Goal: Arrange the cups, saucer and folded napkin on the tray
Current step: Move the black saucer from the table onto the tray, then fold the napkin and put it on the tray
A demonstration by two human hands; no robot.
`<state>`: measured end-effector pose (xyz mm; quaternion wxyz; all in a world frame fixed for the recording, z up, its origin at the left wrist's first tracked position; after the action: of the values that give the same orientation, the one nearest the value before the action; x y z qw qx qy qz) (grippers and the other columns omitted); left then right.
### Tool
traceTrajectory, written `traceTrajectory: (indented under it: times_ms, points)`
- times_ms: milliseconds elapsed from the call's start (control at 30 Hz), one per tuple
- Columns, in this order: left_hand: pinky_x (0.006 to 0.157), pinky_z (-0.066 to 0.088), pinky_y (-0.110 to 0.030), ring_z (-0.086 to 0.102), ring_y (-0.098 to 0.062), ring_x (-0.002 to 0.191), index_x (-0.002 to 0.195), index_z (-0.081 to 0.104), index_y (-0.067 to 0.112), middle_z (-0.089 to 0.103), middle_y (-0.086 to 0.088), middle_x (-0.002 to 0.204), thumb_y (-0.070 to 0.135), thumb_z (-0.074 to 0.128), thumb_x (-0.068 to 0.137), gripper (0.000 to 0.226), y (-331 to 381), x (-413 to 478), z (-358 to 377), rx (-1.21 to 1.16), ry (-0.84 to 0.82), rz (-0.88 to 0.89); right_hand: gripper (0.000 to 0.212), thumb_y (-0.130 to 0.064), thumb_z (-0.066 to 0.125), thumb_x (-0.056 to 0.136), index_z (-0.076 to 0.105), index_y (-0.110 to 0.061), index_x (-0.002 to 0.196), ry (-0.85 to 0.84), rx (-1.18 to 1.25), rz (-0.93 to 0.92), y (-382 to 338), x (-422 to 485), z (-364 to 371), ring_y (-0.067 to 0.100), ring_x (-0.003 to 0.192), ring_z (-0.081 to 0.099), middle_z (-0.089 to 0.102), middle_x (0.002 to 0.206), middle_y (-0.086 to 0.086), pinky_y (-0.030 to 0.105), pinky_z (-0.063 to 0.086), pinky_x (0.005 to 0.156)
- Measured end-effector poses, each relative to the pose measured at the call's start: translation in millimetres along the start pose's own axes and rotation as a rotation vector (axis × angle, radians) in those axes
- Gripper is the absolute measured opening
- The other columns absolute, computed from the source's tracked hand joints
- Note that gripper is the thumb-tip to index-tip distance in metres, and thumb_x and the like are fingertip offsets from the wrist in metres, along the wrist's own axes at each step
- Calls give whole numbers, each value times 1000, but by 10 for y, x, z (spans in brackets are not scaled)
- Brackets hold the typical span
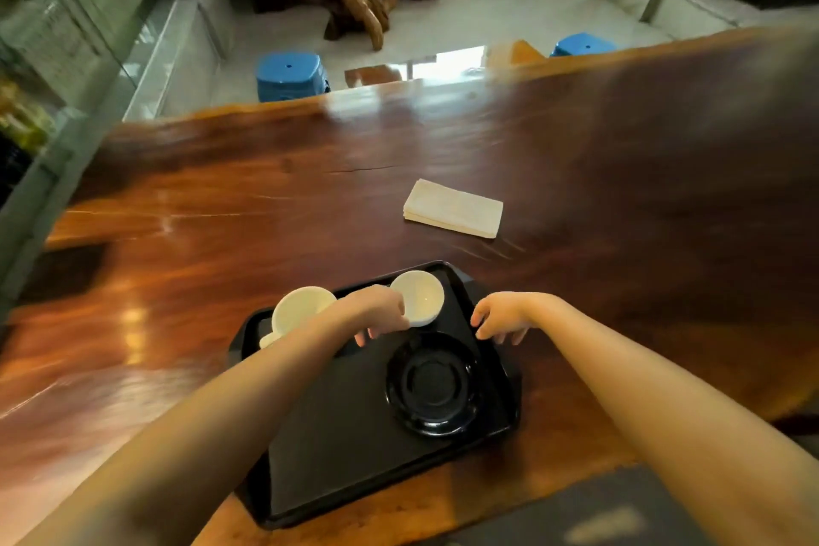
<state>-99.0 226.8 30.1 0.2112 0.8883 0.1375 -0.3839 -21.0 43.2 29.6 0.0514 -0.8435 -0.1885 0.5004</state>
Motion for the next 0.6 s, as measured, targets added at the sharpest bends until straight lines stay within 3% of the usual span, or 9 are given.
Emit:
traceTrajectory:
  times_ms: [167,300,467,600]
  points:
    - [73,60,-39,63,-23,76,118,57,6,62,-3,81,30,44,94,36,256,18,-423,28,67,64,41,-19,53,93,46,-11,133,70,-82,-34,-2,-142,-441,27,112,60,55,129,15,43,52,93]
    - [82,59,-39,66,-27,96,118,57,6,65,-13,109,30,44,95,36,507,113,-613,15,125,75,41,-22,51,94,47,-11,133,142,-103,-88,83,-127,-796,27,111,60,56,128,14,40,52,92]
    - [63,55,-29,64,-24,85,115,58,6,65,-11,103,31,46,94,34,877,453,-667,-43,212,78,40,-28,51,93,52,-15,130,288,-230,-180,318,108,-1163,26,117,54,54,132,8,34,44,98]
    - [84,51,-35,61,-25,103,120,56,11,62,-10,121,29,49,92,34,1170,881,-588,-151,330,4,42,-27,51,92,48,-16,132,307,-289,-268,621,470,-1374,27,117,52,54,132,10,33,41,96]
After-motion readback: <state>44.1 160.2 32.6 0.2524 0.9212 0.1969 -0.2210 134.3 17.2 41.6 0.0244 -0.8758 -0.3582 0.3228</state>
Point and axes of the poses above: each hand's wrist, its own x-axis towards the middle knuckle, its own z-axis out of the palm, y = z × x, the point moved 3 cm from there along x, towards the middle knuckle
